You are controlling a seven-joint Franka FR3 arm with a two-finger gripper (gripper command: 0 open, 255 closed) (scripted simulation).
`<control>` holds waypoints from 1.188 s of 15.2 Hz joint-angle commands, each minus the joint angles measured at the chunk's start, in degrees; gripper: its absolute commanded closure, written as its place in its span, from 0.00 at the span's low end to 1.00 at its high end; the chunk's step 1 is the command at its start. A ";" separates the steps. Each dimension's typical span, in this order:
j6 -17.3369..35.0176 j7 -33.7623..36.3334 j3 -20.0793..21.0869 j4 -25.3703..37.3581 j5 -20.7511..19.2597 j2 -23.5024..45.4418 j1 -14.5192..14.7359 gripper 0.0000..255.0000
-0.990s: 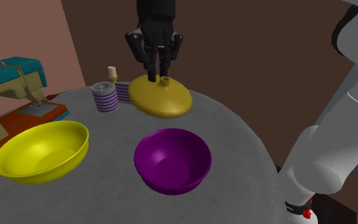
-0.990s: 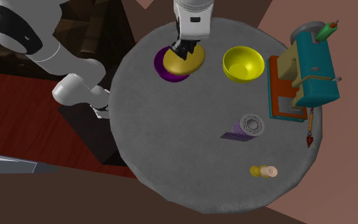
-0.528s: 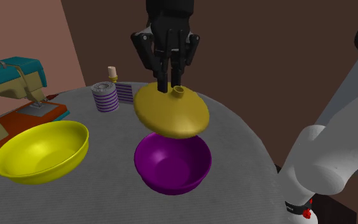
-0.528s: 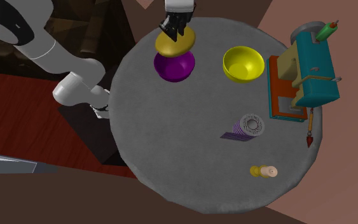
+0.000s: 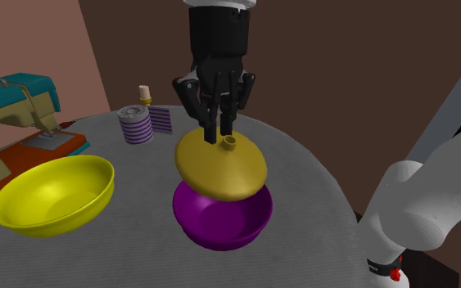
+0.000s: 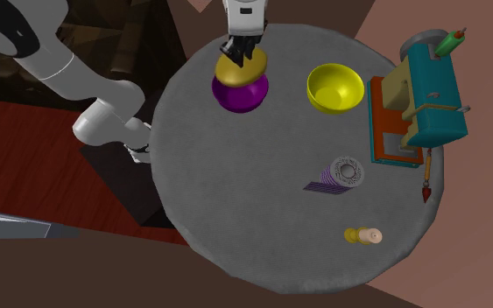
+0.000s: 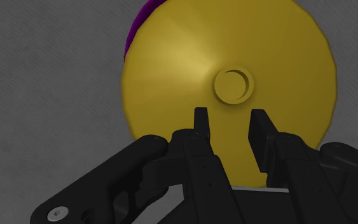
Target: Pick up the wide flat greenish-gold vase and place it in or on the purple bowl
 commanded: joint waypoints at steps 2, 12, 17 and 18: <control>2.20 -0.71 -0.11 -3.13 0.34 -0.96 0.11 1.00; 8.43 -2.17 0.09 -11.39 1.28 -3.04 0.54 1.00; 8.43 -2.17 0.09 -11.39 1.28 -3.04 0.54 1.00; 8.43 -2.17 0.09 -11.39 1.28 -3.04 0.54 1.00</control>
